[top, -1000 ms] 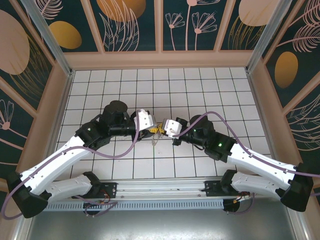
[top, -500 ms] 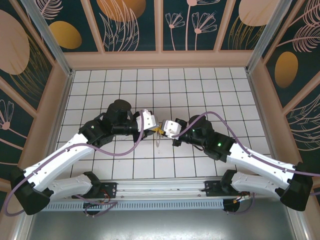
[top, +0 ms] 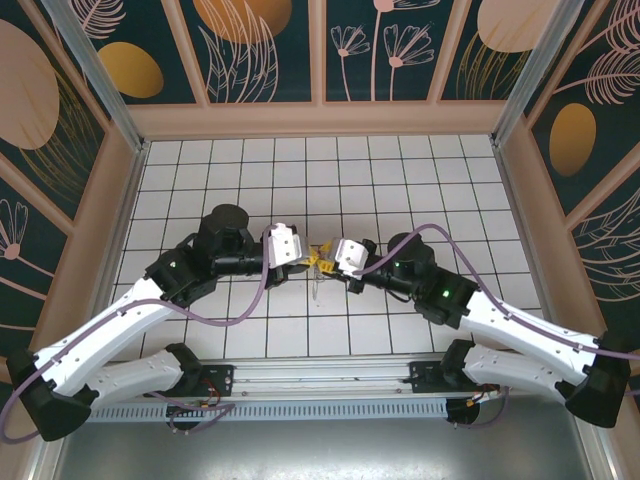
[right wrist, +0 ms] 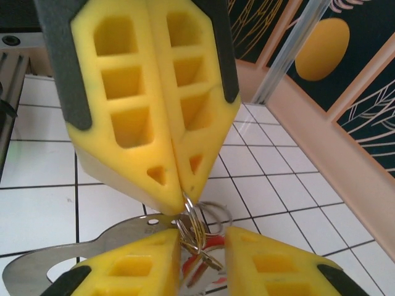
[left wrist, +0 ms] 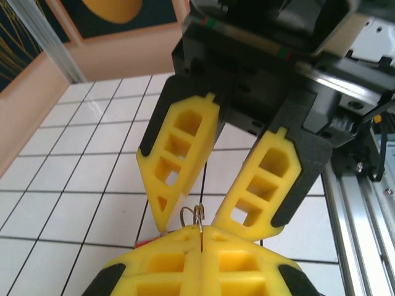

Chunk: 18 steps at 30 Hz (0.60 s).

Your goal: Put the keys on the keyring

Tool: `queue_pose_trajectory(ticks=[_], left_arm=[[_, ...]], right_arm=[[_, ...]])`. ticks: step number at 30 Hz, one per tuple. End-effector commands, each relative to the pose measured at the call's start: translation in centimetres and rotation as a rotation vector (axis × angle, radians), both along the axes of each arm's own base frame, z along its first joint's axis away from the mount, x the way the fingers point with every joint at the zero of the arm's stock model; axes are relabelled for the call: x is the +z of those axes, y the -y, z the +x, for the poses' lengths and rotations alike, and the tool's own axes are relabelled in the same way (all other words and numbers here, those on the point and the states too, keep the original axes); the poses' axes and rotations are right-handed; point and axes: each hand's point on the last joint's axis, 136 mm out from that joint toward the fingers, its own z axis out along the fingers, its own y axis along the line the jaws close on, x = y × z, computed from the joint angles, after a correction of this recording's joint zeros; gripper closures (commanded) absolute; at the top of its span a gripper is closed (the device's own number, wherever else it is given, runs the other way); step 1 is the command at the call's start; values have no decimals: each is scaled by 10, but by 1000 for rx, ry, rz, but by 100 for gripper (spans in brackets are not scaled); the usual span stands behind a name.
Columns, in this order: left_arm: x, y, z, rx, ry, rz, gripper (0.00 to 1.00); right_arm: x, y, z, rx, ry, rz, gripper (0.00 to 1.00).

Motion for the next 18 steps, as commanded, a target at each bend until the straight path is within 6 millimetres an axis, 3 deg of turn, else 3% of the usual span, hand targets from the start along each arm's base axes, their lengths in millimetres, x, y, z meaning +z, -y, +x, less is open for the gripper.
queue_pose_trajectory(ticks=[1, 12, 18], left_arm=[[21, 9, -19, -104, 11, -115, 100], [33, 7, -31, -140, 6, -217, 100], [38, 6, -33, -140, 16, -277, 100]], right_arm=[[13, 2, -5, 8, 1, 79, 79], [33, 7, -31, 123, 60, 181, 85], [31, 7, -31, 122, 58, 178, 89]])
